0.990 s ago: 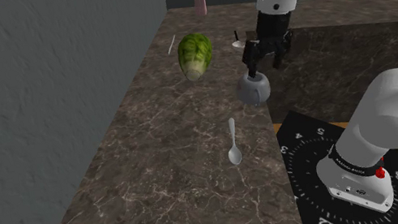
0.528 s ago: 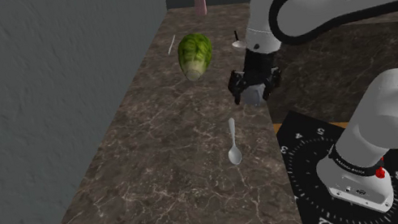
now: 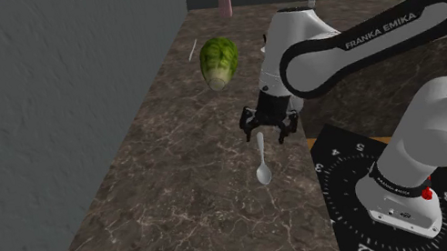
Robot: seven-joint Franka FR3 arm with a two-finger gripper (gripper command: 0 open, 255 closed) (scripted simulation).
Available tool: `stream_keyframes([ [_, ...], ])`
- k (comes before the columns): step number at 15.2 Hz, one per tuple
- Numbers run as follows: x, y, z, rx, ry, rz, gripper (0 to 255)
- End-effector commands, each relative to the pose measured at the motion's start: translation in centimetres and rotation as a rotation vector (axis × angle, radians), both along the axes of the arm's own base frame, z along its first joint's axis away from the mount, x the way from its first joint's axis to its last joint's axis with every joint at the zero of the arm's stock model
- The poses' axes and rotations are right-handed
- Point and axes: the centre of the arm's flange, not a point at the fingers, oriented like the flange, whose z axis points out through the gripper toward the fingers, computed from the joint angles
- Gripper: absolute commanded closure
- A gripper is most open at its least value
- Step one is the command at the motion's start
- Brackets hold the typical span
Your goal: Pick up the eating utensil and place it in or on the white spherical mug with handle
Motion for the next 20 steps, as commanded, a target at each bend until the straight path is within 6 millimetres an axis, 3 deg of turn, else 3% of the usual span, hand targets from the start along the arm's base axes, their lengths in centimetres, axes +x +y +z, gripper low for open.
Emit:
stream_keyframes([
  [1,0.0,0.3,-1.2,0.002,-0.001,-0.012,0],
  [6,0.2,0.8,-3.5,0.002,-0.001,-0.012,0],
  [14,0.2,0.8,-3.5,0.002,-0.001,-0.012,0],
  [15,0.2,0.8,-3.5,0.002,-0.001,-0.012,255],
  [20,0.1,0.8,-3.5,0.002,-0.001,-0.012,255],
])
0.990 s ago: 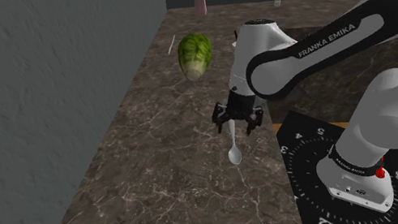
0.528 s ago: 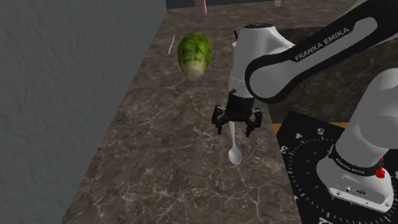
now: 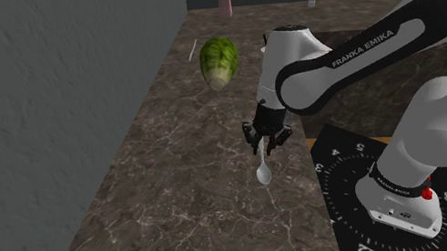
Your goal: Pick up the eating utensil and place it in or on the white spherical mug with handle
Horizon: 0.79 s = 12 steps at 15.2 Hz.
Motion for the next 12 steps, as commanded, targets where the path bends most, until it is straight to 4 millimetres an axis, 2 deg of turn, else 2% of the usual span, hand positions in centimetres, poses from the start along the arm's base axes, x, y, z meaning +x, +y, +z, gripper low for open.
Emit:
stream_keyframes([
  [1,0.0,0.1,-0.1,0.000,0.001,0.001,255],
  [4,0.0,0.1,-0.1,0.000,0.001,0.001,255],
  [12,0.0,0.1,4.1,0.000,0.001,0.001,255],
])
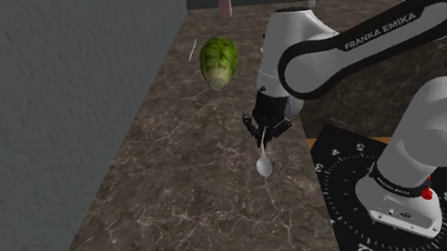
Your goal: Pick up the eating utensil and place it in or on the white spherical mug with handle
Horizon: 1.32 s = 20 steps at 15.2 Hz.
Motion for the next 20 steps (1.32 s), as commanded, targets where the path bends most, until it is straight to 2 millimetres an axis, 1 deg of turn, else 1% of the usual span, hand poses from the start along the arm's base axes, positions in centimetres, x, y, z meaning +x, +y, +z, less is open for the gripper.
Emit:
stream_keyframes([
  [1,0.0,0.0,1.0,0.000,0.001,0.000,255],
  [20,0.0,0.0,11.1,0.000,0.001,0.000,255],
])
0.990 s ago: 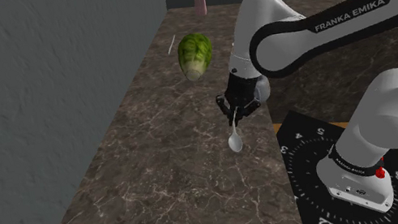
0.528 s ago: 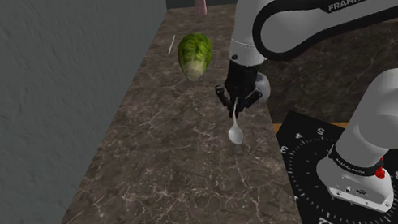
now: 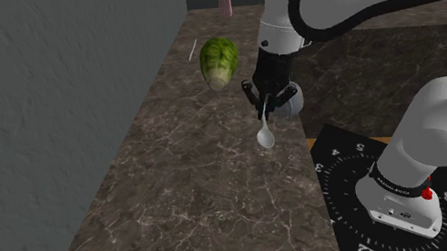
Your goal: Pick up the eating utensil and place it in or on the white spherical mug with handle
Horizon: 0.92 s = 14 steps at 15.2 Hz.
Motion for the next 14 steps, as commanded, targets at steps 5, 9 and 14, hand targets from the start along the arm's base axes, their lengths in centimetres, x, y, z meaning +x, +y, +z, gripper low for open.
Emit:
stream_keyframes([
  [5,-0.1,0.1,2.9,0.000,0.000,0.000,255],
  [9,0.7,-5.2,3.1,0.000,0.000,0.000,255],
  [14,1.6,-11.7,3.5,0.000,0.000,0.000,255],
])
